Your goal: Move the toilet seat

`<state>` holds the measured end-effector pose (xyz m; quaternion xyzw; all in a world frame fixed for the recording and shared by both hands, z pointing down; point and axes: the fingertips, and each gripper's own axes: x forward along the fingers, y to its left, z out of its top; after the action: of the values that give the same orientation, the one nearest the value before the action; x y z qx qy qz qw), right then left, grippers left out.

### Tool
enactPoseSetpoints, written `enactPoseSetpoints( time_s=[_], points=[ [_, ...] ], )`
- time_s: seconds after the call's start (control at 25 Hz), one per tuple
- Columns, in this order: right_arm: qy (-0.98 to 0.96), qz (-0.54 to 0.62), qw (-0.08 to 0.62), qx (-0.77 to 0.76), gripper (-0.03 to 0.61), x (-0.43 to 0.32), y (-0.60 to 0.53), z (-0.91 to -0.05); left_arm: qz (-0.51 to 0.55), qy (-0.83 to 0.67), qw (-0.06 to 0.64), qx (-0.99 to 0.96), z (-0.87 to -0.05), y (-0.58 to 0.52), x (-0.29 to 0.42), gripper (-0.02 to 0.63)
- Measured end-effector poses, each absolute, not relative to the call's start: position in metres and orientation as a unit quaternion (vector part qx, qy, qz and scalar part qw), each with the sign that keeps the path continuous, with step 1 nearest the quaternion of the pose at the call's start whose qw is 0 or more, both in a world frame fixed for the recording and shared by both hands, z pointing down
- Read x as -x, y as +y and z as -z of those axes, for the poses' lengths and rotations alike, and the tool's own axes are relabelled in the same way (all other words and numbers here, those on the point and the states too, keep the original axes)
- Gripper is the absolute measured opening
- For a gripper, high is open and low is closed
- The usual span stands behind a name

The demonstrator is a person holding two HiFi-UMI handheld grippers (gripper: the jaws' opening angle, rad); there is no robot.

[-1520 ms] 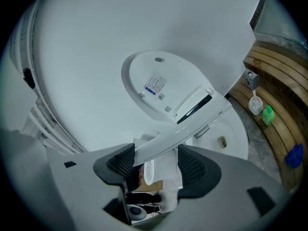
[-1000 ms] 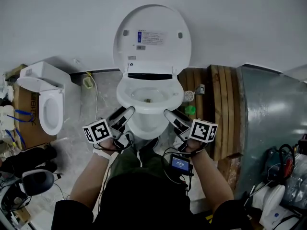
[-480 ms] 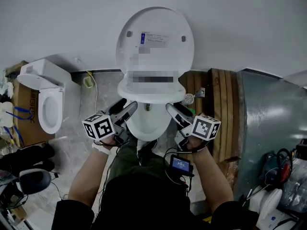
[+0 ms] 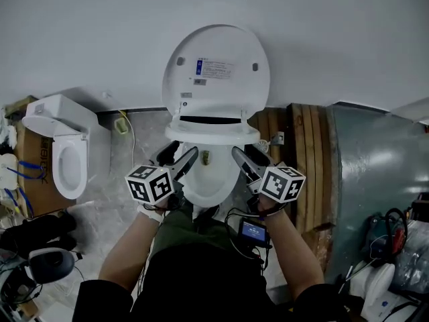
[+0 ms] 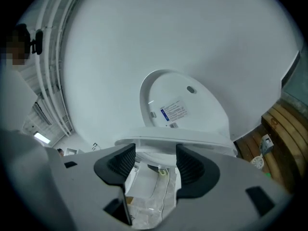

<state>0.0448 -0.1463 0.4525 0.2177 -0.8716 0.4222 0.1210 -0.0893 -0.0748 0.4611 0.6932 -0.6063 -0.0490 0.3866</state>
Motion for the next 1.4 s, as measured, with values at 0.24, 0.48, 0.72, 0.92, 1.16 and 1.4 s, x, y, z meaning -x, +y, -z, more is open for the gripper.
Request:
enactPoseSetpoints(
  time_s=[0.24, 0.48, 0.72, 0.92, 1.16, 1.4],
  points=[
    [-0.872, -0.398, 0.111, -0.264, 0.293, -0.033, -0.165, -0.445, -0.049, -0.643, 0.330, -0.690, -0.458, -0.093, 0.097, 0.299],
    [-0.876, -0.366, 0.116, -0.292, 0.293, -0.020, -0.183, -0.440, -0.073, -0.661, 0.302, -0.683, -0.454, -0.110, 0.113, 0.254],
    [-0.878, -0.348, 0.116, -0.307, 0.293, -0.010, -0.207, -0.433, -0.077, -0.659, 0.289, -0.690, -0.447, -0.133, 0.124, 0.239],
    [-0.878, -0.339, 0.116, -0.317, 0.293, 0.000, -0.225, -0.429, -0.077, -0.659, 0.285, -0.691, -0.443, -0.151, 0.133, 0.236],
    [-0.878, -0.335, 0.114, -0.322, 0.293, 0.010, -0.244, -0.424, -0.087, -0.663, 0.285, -0.687, -0.438, -0.169, 0.144, 0.235],
    [-0.877, -0.335, 0.112, -0.324, 0.291, 0.020, -0.262, -0.422, -0.083, -0.661, 0.289, -0.687, -0.436, -0.187, 0.153, 0.235]
  ],
)
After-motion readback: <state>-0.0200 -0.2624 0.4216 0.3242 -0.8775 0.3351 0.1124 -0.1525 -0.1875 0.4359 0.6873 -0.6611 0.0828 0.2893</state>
